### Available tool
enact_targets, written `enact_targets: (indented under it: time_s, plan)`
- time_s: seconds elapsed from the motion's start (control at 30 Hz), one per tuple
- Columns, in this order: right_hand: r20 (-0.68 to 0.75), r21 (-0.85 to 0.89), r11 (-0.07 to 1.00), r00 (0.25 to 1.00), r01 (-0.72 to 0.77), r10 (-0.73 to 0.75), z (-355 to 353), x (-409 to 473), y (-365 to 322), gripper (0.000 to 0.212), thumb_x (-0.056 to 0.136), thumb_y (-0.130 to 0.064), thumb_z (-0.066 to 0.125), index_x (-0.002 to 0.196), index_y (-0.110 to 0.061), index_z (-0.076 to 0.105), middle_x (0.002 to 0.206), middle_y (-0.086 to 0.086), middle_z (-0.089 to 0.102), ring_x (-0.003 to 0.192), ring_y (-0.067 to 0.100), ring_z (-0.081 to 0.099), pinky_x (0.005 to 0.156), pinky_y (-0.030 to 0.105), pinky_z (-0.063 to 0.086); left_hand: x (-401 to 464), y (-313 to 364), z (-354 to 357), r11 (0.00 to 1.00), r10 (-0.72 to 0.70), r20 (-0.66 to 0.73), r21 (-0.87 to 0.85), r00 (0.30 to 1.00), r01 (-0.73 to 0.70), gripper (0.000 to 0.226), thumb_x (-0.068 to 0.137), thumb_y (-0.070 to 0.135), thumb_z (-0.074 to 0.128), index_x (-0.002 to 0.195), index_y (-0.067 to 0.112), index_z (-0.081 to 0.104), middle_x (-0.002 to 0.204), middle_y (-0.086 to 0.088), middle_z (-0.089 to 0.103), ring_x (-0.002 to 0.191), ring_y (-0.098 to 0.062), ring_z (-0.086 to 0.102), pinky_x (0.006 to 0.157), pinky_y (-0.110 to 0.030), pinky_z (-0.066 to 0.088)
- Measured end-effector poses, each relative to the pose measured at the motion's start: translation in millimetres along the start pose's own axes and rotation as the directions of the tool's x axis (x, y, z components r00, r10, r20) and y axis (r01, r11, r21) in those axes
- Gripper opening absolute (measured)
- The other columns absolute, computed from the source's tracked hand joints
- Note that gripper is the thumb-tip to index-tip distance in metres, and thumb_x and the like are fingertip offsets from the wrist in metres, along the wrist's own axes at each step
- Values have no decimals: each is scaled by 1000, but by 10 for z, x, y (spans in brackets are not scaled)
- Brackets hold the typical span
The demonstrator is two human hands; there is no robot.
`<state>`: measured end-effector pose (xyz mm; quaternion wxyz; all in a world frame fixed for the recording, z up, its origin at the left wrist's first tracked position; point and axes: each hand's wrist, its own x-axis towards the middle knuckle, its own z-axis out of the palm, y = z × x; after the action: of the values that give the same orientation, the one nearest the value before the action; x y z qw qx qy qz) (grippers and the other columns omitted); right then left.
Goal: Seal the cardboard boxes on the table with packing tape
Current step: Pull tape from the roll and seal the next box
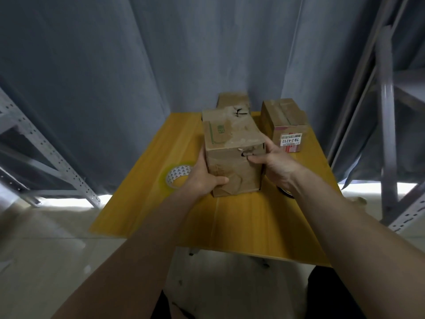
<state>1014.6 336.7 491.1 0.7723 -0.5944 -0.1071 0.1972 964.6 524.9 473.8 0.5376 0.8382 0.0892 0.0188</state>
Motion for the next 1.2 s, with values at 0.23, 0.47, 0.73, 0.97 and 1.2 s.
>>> enact_targets:
  time_s: [0.23, 0.47, 0.73, 0.97, 1.2]
  plan:
    - [54, -10, 1000, 998, -26, 26, -66, 0, 30, 80, 80, 15, 59, 145, -30, 41, 129, 5, 61, 116, 21, 59, 79, 25, 56, 21, 27, -43, 981, -7, -26, -194, 1000, 2, 84, 78, 44, 75, 148, 30, 32, 132, 9, 55, 114, -12, 57, 88, -25, 52]
    - [20, -97, 993, 997, 71, -69, 104, -55, -79, 71, 85, 12, 56, 145, -22, 41, 135, 1, 55, 124, 14, 52, 81, 18, 54, 90, 225, -230, 802, -186, -26, -581, 982, 137, 76, 78, 85, 31, 117, 29, 66, 117, 0, 70, 111, -20, 64, 91, -39, 54]
    - [128, -544, 780, 950, 308, -285, 543, -235, -73, 66, 90, 4, 58, 145, -27, 39, 157, -11, 25, 147, 7, 13, 122, 37, 14, 127, 111, -359, 235, -337, 73, -959, 939, 158, 74, 93, 68, 27, 122, 11, 63, 122, -17, 66, 111, -34, 62, 97, -47, 48]
    - [50, -467, 841, 958, 273, -283, 556, -207, -123, 61, 87, 21, 45, 136, -15, 50, 152, -1, 37, 142, 9, 28, 114, 19, 28, 10, 86, -337, 195, -316, 58, -973, 947, 125, 56, 98, 53, 31, 116, 13, 66, 112, -13, 71, 101, -31, 68, 80, -42, 55]
    - [-232, -272, 949, 946, 160, -226, 316, -95, 59, 56, 86, 23, 43, 131, -9, 51, 122, -2, 58, 114, 8, 54, 84, 13, 53, -7, 247, -136, 593, -302, -60, -793, 952, 138, 39, 102, 39, 35, 104, 17, 67, 91, -1, 76, 89, -17, 69, 64, -27, 56]
